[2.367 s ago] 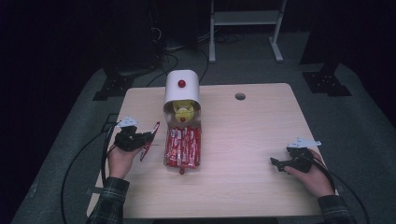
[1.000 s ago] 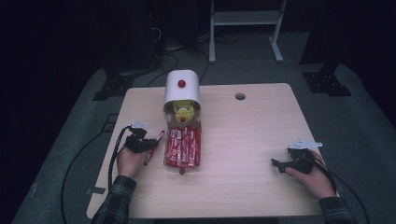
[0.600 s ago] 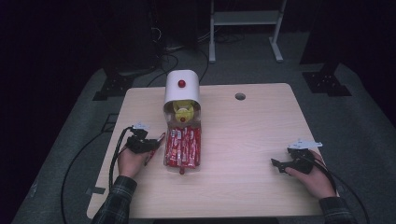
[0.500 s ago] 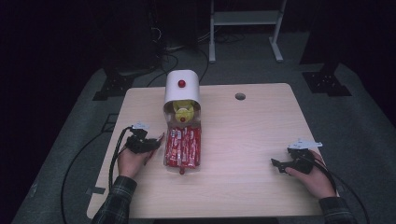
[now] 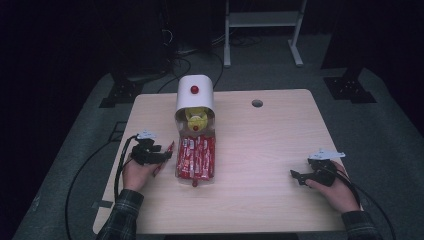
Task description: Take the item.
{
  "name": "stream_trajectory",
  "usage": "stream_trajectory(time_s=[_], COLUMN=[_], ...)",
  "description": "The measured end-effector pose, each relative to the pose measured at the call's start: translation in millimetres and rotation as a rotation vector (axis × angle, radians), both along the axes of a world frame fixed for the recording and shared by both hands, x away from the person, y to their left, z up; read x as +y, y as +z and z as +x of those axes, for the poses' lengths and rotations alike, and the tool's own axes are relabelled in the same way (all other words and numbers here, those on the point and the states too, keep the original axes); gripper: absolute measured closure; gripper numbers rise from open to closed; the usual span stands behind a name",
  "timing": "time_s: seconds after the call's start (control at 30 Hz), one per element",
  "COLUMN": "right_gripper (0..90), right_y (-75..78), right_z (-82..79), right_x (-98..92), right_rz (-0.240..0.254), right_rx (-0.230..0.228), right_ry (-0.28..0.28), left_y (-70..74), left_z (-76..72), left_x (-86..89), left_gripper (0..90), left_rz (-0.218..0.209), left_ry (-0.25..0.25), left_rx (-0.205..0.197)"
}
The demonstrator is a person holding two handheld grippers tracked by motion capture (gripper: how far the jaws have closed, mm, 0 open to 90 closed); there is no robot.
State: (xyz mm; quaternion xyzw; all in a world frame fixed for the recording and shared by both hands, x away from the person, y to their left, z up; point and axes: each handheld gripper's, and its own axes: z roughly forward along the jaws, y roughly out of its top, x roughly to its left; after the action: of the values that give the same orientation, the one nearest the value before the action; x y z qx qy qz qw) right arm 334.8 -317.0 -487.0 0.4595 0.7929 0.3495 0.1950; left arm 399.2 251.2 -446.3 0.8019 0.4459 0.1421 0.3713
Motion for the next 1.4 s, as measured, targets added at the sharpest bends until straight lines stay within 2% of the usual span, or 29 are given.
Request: stream_trajectory(time_s=[0.07, 0.17, 0.23, 0.6, 1.27, 1.4], right_gripper=[12.3, 12.3, 12.3, 12.2, 12.2, 12.2], right_y=[0.0, 0.0, 0.0, 0.0, 0.0, 0.0], right_z=[0.0, 0.0, 0.0, 0.0, 0.0, 0.0], right_x=[0.0, 0.0, 0.0, 0.0, 0.0, 0.1], right_rz=[0.0, 0.0, 0.0, 0.0, 0.0, 0.001], right_rx=[0.0, 0.0, 0.0, 0.0, 0.0, 0.0], right_ry=[0.0, 0.0, 0.0, 0.0, 0.0, 0.0], left_y=[2.1, 4.7, 5.3, 8.2, 5.2, 0.1], left_z=[-1.8, -6.5, -8.4, -22.6, -60.0, -68.1], left_x=[-0.8, -1.6, -1.4, 3.0, 18.0, 23.3], left_gripper=[30.2, 23.8, 18.8, 2.5, 1.9, 1.9], left_rz=[0.016, 0.003, 0.016, 0.061, 0.046, 0.049], left_ry=[-0.002, 0.008, 0.009, 0.02, 0.017, 0.018], left_rx=[-0.012, -0.04, -0.045, -0.04, -0.075, -0.066])
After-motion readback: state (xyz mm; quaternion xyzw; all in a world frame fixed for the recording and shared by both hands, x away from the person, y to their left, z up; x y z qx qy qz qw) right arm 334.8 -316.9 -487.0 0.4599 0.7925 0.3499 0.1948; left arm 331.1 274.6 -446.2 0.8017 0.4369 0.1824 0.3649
